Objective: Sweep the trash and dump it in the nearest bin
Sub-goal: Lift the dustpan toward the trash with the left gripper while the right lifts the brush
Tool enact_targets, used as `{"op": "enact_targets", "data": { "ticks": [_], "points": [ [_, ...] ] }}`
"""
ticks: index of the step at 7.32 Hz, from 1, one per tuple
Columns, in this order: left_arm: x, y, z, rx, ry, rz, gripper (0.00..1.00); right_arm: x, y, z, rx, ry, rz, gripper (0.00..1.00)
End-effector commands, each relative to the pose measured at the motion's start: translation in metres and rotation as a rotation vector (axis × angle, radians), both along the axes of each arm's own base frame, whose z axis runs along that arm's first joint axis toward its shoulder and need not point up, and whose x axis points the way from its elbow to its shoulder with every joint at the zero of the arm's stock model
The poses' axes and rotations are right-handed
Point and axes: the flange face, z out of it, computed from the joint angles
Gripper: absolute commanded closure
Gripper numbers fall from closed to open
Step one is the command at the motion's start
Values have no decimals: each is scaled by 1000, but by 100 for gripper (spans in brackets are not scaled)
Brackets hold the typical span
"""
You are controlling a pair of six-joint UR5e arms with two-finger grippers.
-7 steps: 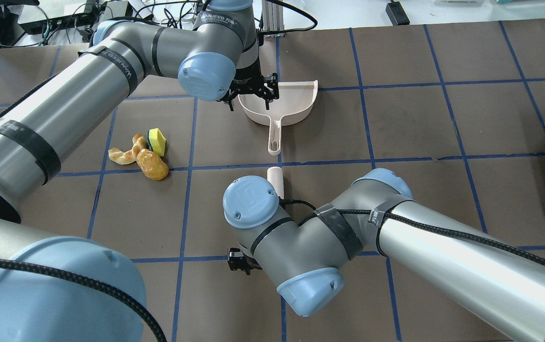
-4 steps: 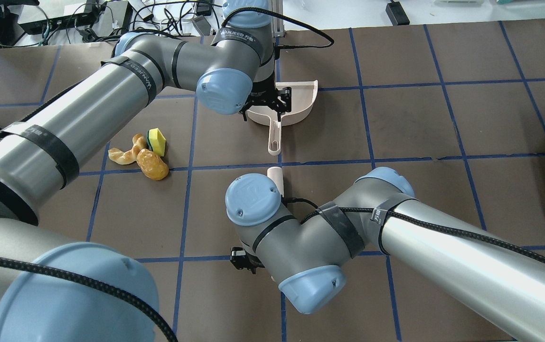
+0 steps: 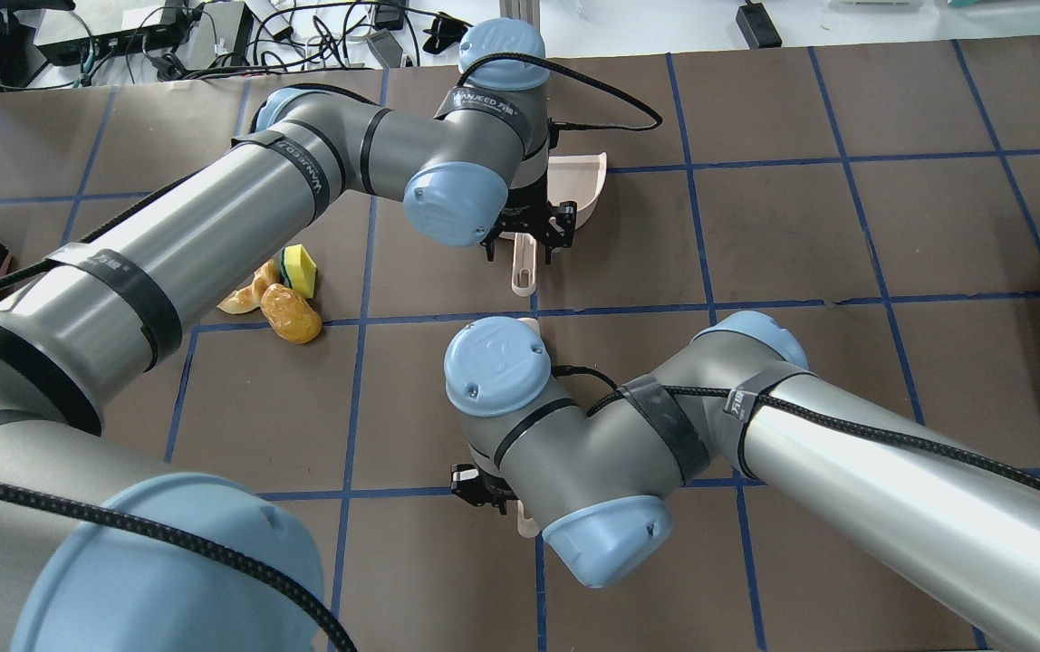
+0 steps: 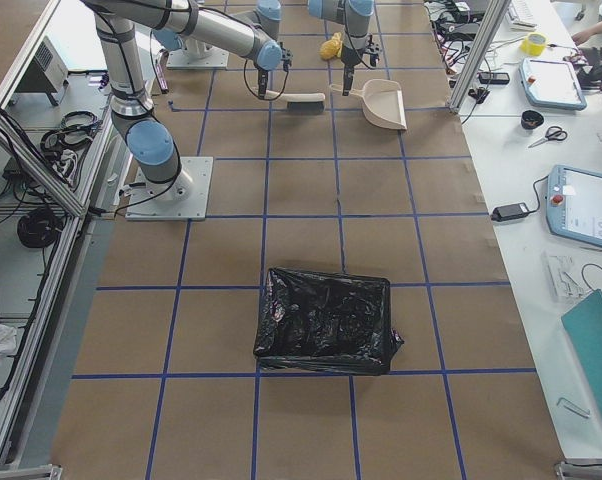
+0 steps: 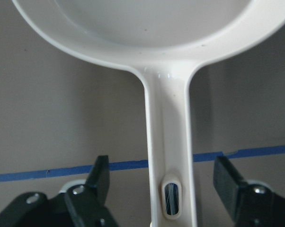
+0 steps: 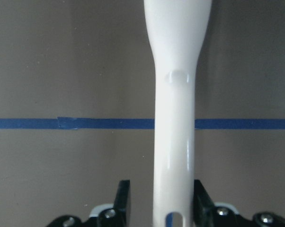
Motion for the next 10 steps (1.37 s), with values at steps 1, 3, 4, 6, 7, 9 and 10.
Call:
{"op": "enact_targets", "data": {
  "ticks": [1, 3, 4, 6, 7, 9, 10],
  "points": [
    [0, 3, -8, 5, 0, -12, 39, -1, 1, -1, 3, 3, 2, 93],
    [-1, 1, -7, -2, 8, -38, 70, -3, 2, -2, 6, 12, -6, 100],
    [-1, 2, -6, -1, 10, -42, 89, -3, 2, 0, 0, 11, -16, 100],
    [-1, 2, -4, -1, 11, -42, 100, -5, 4, 16, -21, 2, -51, 100],
    [2, 3, 11, -14, 13, -48, 100, -4, 6, 27, -40, 11, -213, 100],
    [24, -3, 33, -30, 10, -102, 100, -2, 10, 27, -38, 47, -479, 100],
    [46, -9, 43, -35, 9, -137, 100, -1, 12, 25, -33, 66, -584, 100]
  ]
}}
